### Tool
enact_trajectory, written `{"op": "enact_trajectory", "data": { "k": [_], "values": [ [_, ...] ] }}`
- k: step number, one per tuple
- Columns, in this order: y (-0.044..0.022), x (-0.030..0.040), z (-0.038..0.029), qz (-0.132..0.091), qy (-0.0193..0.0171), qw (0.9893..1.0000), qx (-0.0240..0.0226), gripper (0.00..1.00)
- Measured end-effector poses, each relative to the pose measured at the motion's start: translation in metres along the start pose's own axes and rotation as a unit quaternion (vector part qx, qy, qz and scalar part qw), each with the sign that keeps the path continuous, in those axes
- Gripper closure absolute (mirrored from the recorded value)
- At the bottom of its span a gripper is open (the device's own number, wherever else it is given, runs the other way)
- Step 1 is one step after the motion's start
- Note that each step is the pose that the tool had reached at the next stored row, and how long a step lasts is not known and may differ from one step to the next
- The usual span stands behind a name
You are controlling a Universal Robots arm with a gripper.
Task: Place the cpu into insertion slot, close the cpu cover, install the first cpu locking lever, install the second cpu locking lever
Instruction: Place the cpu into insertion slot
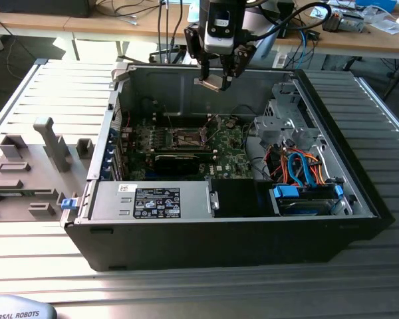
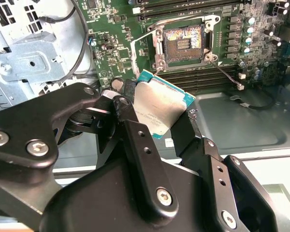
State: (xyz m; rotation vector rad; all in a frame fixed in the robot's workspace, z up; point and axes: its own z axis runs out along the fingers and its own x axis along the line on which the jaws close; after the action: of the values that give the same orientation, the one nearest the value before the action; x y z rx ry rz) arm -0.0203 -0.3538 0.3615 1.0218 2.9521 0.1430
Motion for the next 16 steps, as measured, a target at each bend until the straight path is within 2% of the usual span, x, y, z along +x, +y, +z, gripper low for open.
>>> {"op": "enact_trajectory", "data": {
  "k": [16],
  "values": [
    [0.0, 0.0, 0.0002, 0.015, -0.0014, 0.9999, -0.0003, 0.46]
  ]
}}
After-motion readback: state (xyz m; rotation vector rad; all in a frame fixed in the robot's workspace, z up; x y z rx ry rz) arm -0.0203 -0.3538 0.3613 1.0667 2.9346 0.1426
